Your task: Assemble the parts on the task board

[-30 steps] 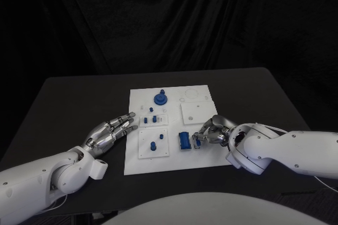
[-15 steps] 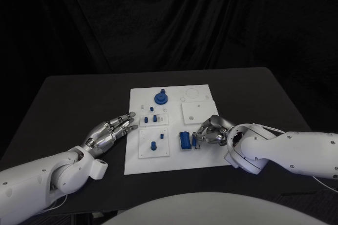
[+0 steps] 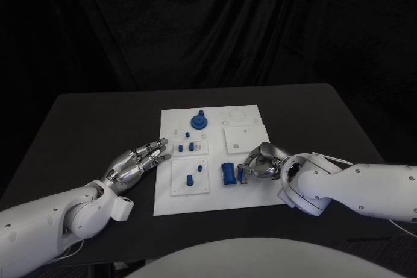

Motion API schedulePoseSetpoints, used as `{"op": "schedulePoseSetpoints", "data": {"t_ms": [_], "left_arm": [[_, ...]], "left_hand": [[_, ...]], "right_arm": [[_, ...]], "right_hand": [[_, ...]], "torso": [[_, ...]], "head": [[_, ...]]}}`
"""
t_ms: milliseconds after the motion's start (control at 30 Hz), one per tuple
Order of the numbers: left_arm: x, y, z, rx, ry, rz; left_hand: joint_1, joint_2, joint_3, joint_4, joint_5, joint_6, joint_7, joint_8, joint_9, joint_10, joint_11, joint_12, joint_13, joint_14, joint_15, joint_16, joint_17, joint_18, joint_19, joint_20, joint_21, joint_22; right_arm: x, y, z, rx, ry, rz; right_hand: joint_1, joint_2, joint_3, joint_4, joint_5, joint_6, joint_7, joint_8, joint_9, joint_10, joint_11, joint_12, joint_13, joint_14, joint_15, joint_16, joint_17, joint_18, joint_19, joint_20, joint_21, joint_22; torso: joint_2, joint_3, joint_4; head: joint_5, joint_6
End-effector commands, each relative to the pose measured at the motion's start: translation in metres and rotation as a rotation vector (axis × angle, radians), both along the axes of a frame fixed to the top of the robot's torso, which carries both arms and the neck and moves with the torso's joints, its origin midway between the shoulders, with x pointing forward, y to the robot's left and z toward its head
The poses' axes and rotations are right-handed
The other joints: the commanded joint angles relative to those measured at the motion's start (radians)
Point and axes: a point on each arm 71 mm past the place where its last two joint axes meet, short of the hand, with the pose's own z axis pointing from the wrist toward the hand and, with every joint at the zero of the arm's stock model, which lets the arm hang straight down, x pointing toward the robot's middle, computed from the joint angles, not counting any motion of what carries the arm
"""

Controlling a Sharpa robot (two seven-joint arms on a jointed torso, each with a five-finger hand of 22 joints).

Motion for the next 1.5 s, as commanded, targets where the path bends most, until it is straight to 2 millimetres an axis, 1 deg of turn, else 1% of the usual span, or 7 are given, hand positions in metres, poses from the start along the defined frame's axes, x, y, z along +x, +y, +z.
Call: {"op": "schedulePoseSetpoints", "data": {"t_ms": [33,267,667,967,1067,1267,1500], "left_arm": [[-0.0016,-0.0001,-0.0023,-0.003,0.012,-0.003],[-0.0017,-0.0008,-0.0029,-0.003,0.015,-0.006],[-0.0022,-0.0010,-0.0042,-0.002,0.020,-0.008],[-0.0027,-0.0012,-0.0052,-0.001,0.025,-0.011],[-0.0029,-0.0012,-0.0056,0.000,0.027,-0.011],[-0.0034,-0.0014,-0.0062,-0.001,0.029,-0.012],[-0.0038,-0.0010,-0.0068,0.000,0.031,-0.012]], "left_hand": [[0.000,0.006,0.008,0.000,-0.002,0.003,0.002,0.007,0.001,0.003,0.007,0.004,0.001,0.000,0.001,0.003,0.000,-0.004,-0.003,0.005,-0.002,-0.001],[0.000,0.006,0.008,0.000,-0.002,0.003,0.002,0.007,0.001,0.003,0.007,0.004,0.001,0.000,0.001,0.003,0.000,-0.004,-0.003,0.005,-0.002,-0.001],[0.000,0.006,0.010,0.000,-0.001,0.001,0.002,0.006,0.001,0.003,0.007,0.003,0.001,0.000,0.002,0.004,0.000,-0.005,-0.004,0.005,-0.002,-0.002],[0.000,0.006,0.010,0.000,-0.001,0.001,0.002,0.006,0.001,0.003,0.007,0.003,0.001,0.000,0.002,0.004,0.000,-0.005,-0.004,0.005,-0.002,-0.002],[0.000,0.006,0.011,0.000,-0.001,0.000,0.002,0.006,0.001,0.002,0.007,0.003,0.001,0.000,0.002,0.004,0.000,-0.005,-0.004,0.005,-0.002,-0.003],[0.000,0.006,0.011,0.000,0.000,-0.001,0.002,0.006,0.001,0.002,0.007,0.002,0.001,0.000,0.003,0.004,0.000,-0.005,-0.004,0.005,-0.002,-0.003],[0.000,0.006,0.011,0.000,0.000,-0.001,0.002,0.006,0.001,0.002,0.007,0.002,0.001,0.000,0.003,0.004,0.000,-0.005,-0.004,0.005,-0.002,-0.003]], "right_arm": [[-0.0018,-0.0020,-0.0025,-0.033,0.017,0.004],[-0.0023,-0.0027,-0.0036,-0.060,0.029,0.015],[-0.0038,-0.0021,-0.0030,-0.066,0.032,0.028],[-0.0033,-0.0034,-0.0041,-0.075,0.041,0.026],[-0.0030,-0.0039,-0.0045,-0.078,0.043,0.025],[-0.0027,-0.0043,-0.0049,-0.080,0.045,0.027],[-0.0025,-0.0042,-0.0049,-0.078,0.043,0.033]], "right_hand": [[-0.001,0.000,0.006,-0.001,0.006,-0.004,0.001,-0.004,0.001,0.106,0.002,0.003,0.263,0.101,0.001,-0.003,0.239,-0.002,0.049,-0.002,-0.006,0.225],[0.007,-0.007,0.006,-0.010,0.000,-0.002,0.001,0.000,0.002,0.106,0.002,0.003,0.263,0.100,0.001,-0.004,0.238,-0.002,0.048,-0.002,-0.007,0.224],[0.004,-0.010,0.002,-0.012,-0.027,0.002,0.000,0.006,0.006,0.106,0.001,0.003,0.263,0.100,0.000,-0.005,0.235,-0.001,0.045,-0.002,-0.012,0.222],[0.008,-0.011,0.003,-0.015,-0.032,-0.001,-0.001,0.005,0.006,0.106,0.001,0.003,0.263,0.100,0.000,-0.005,0.236,0.000,0.044,-0.002,-0.013,0.222],[0.026,-0.013,0.009,-0.032,-0.012,-0.007,-0.001,0.014,0.014,0.106,0.000,0.003,0.263,0.100,-0.001,-0.005,0.234,0.001,0.042,-0.003,-0.018,0.220],[0.030,-0.014,0.010,-0.040,-0.001,-0.012,-0.002,0.025,0.022,0.106,0.000,0.003,0.263,0.099,-0.001,-0.006,0.234,0.003,0.038,-0.003,-0.025,0.218],[0.030,-0.016,0.010,-0.041,0.003,-0.016,-0.001,0.029,0.026,0.106,0.000,0.003,0.263,0.099,-0.001,-0.006,0.233,0.004,0.036,-0.003,-0.029,0.216]], "torso": [[-0.001,-0.0004,0.0000],[0.001,0.0006,0.0012],[0.000,0.0000,0.0008],[0.000,-0.0003,0.0008],[0.000,-0.0005,0.0005],[-0.001,-0.0002,0.0015],[0.000,0.0000,0.0013]], "head": [[-0.002,0.000],[-0.005,0.000],[-0.005,0.000],[-0.004,0.000],[-0.004,0.000],[-0.004,0.000],[-0.003,0.000]]}}
